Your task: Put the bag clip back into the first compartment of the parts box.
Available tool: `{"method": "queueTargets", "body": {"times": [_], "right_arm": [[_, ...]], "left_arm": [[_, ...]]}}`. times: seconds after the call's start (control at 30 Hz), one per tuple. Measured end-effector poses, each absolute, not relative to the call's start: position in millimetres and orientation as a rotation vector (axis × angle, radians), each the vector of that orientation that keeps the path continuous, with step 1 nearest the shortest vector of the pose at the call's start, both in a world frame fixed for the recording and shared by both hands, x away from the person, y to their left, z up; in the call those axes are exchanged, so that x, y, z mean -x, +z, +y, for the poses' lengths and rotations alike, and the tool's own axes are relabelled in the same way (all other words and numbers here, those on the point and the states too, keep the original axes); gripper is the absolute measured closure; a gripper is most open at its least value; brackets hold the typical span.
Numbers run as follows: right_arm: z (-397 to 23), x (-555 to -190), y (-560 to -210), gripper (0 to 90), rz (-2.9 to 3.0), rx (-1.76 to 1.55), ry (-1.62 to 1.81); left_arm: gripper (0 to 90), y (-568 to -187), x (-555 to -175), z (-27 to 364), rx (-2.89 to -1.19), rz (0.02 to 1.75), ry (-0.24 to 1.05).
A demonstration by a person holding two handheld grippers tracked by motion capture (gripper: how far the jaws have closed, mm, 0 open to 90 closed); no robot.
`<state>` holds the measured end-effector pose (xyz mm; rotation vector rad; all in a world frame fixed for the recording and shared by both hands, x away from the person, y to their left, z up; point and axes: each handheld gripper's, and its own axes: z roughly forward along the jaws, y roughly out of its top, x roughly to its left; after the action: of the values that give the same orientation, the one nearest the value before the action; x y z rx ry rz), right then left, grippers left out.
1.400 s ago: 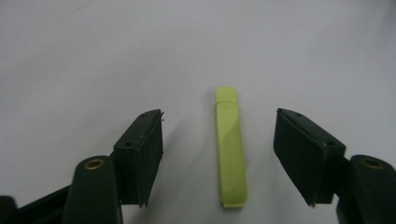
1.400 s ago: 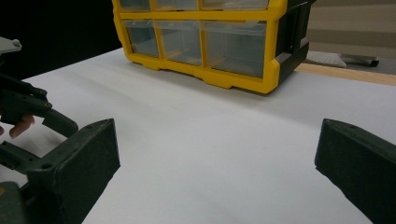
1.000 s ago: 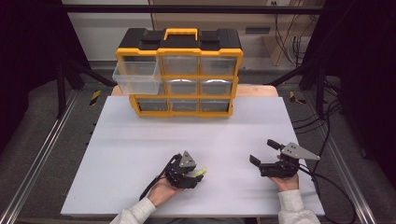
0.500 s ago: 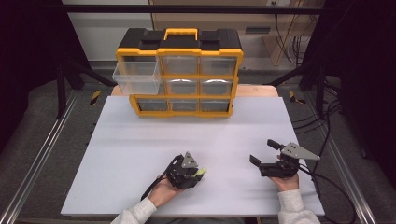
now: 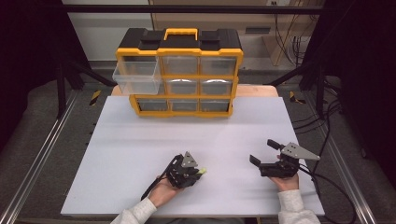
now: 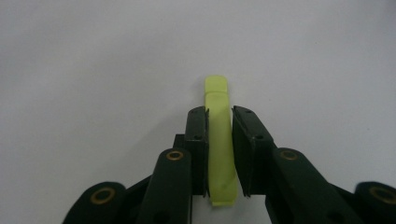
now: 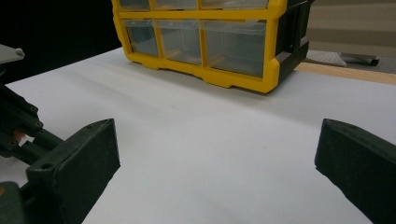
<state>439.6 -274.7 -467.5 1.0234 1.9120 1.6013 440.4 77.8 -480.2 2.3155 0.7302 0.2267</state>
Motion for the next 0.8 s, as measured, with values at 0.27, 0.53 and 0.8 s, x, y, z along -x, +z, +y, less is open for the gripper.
{"method": "queueTargets", "body": {"times": [0.27,0.53,0.8], "right_arm": [[-275,-440,-467,0.4,1.912,-1.024,1.602],[-275,-439,-467,0.4,1.912,-1.024,1.604],[-275,-439,-467,0.4,1.914,-1.028,1.604]], "left_arm": [[76.8,-480,-441,78,-2.313,0.732,0.21],[77.0,-477,-441,80,-2.303,0.732,0.206],[77.0,-469,-443,86,-2.282,0.727,0.216]]}}
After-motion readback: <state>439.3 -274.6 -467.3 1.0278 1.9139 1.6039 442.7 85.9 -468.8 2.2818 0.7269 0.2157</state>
